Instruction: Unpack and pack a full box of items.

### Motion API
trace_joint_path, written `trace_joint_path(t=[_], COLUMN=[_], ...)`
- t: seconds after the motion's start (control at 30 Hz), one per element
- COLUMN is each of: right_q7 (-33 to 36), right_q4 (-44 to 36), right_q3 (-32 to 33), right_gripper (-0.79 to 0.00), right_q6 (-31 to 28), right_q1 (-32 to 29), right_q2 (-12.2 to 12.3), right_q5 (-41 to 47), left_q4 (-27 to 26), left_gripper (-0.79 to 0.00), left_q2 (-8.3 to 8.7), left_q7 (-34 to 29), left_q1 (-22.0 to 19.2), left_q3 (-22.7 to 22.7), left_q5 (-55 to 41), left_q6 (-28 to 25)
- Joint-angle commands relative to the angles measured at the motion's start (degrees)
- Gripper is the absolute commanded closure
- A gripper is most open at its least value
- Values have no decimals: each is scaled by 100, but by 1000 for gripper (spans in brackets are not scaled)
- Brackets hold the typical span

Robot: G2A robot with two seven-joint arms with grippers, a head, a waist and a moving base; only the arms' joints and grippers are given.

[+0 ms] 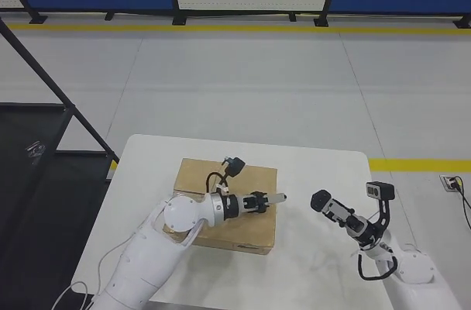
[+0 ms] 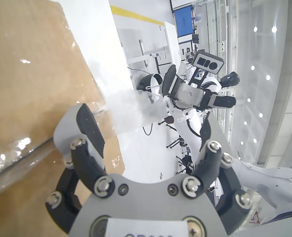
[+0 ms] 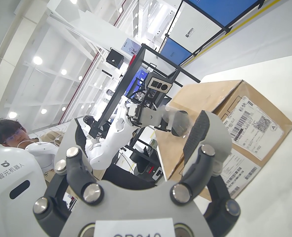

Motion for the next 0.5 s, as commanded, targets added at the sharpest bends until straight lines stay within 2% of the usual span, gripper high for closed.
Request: trace_joint_path(t=[0.0,0.23,0.47], right_q7=[107,202,145], right_q4=[11,51,107], right_q3=[-61,-194,-137], right_gripper=[-785,-785,-785], right_q6=[33,73,-52], right_q1=[49,181,148], right_q2=[2,7,30], right_q5=[55,36,147], left_q4=[26,-31,-91], left_gripper=[-785,-785,-785], left_q2=[-11,-46,-94], left_q7=[85,407,521], left_q1=[14,87,43], left_q3=[30,33,66], left_q5=[25,-63,-229], left_q6=[8,-132,-56])
